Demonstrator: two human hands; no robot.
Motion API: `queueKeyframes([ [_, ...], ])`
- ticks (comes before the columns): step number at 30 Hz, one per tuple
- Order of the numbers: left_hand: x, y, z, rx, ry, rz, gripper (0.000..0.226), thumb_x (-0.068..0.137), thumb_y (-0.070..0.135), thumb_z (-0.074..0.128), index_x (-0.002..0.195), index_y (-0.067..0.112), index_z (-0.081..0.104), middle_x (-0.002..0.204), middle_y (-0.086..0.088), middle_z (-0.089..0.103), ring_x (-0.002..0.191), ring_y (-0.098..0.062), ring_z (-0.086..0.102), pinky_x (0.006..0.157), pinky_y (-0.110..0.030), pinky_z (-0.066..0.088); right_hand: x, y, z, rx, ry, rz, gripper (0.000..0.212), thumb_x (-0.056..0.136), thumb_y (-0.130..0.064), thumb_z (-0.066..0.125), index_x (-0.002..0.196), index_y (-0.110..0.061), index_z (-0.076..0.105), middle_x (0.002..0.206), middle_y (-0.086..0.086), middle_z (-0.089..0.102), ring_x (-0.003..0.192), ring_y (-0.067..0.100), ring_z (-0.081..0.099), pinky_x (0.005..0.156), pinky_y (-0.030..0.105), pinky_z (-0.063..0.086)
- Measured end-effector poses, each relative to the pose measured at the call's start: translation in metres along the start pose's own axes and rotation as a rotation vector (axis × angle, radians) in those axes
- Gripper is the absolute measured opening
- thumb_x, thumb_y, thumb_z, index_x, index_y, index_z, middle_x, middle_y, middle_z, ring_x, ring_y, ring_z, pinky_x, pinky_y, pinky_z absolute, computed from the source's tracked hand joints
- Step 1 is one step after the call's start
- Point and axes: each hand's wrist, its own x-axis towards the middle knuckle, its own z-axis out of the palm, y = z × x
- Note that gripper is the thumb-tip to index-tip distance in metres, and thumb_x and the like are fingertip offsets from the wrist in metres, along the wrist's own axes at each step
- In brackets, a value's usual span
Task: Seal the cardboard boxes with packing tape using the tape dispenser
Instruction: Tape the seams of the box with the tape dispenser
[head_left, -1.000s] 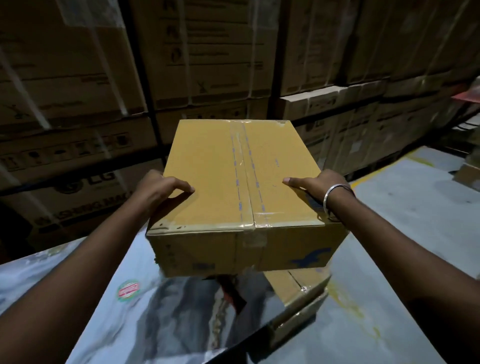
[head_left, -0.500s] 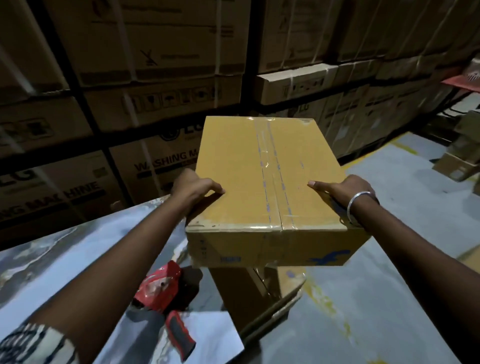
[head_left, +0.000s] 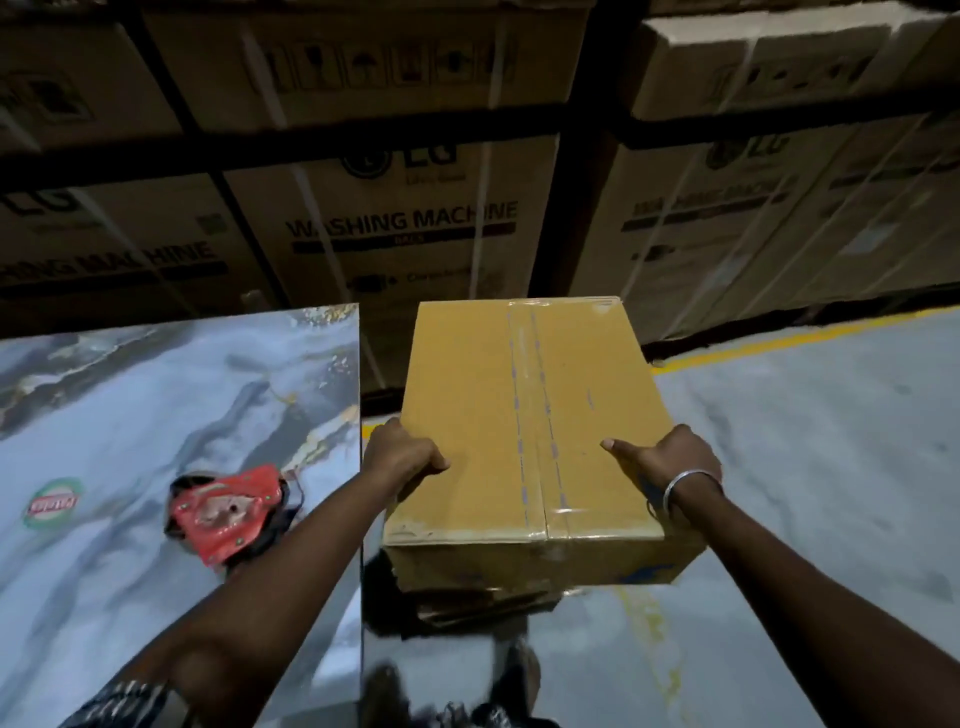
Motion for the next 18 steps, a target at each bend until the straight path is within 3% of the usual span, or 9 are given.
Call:
queueKeyframes([
  [2, 0.008, -0.018, 0.015, 0.011, 0.037, -0.067, 0.041, 0.061, 0.009, 0.087, 0.094, 0.003, 0.063, 0.079, -0.009, 0.068, 0.065, -0.023, 0.065, 0.053, -0.037, 0.053, 0.014, 0.011, 0.024, -0.001, -0.053, -0.017, 0.08, 0.06, -0.082, 0.075, 0.085, -0.009, 0.055, 0.074, 0.007, 0.06, 0.063, 0.027, 0.059, 0.047, 0.027, 0.035],
  [4, 0.014, -0.036, 0.028, 0.002, 0.058, -0.128, 0.042, 0.06, 0.007, 0.086, 0.096, -0.002, 0.066, 0.077, -0.011, 0.069, 0.062, -0.023, 0.065, 0.046, -0.031, 0.047, 0.024, 0.02, 0.045, -0.011, -0.104, -0.03, 0.076, 0.062, -0.079, 0.077, 0.084, -0.011, 0.054, 0.073, 0.007, 0.059, 0.062, 0.026, 0.059, 0.048, 0.027, 0.036],
  [10, 0.03, -0.082, 0.057, -0.065, 0.131, -0.195, 0.042, 0.069, -0.004, 0.082, 0.105, 0.002, 0.061, 0.097, -0.009, 0.069, 0.085, -0.026, 0.063, 0.063, -0.027, 0.047, 0.06, 0.045, 0.105, -0.034, -0.25, -0.04, 0.069, 0.062, -0.076, 0.076, 0.068, -0.015, 0.044, 0.057, 0.003, 0.046, 0.044, 0.02, 0.047, 0.043, 0.023, 0.03],
  [13, 0.03, -0.096, 0.069, -0.095, 0.185, -0.157, 0.047, 0.071, -0.007, 0.081, 0.106, 0.013, 0.057, 0.093, -0.005, 0.065, 0.084, -0.021, 0.059, 0.073, -0.029, 0.047, 0.08, 0.06, 0.129, -0.013, -0.345, -0.056, 0.066, 0.062, -0.067, 0.083, 0.068, -0.017, 0.04, 0.058, 0.003, 0.047, 0.05, 0.021, 0.049, 0.046, 0.025, 0.033],
  [15, 0.031, -0.109, 0.075, -0.113, 0.202, -0.131, 0.051, 0.07, -0.009, 0.08, 0.11, 0.014, 0.057, 0.094, -0.003, 0.064, 0.088, -0.022, 0.06, 0.078, -0.031, 0.048, 0.083, 0.06, 0.136, 0.016, -0.383, -0.072, 0.06, 0.064, -0.055, 0.089, 0.069, -0.013, 0.047, 0.06, 0.003, 0.055, 0.056, 0.022, 0.056, 0.049, 0.026, 0.036],
  [18, 0.039, -0.127, 0.084, -0.071, 0.243, -0.107, 0.069, 0.063, 0.003, 0.085, 0.125, 0.014, 0.057, 0.111, -0.006, 0.065, 0.102, -0.028, 0.063, 0.085, -0.039, 0.053, 0.083, 0.055, 0.141, 0.044, -0.44, -0.076, 0.044, 0.072, -0.032, 0.091, 0.079, -0.01, 0.054, 0.069, -0.001, 0.057, 0.067, 0.017, 0.057, 0.05, 0.022, 0.035],
])
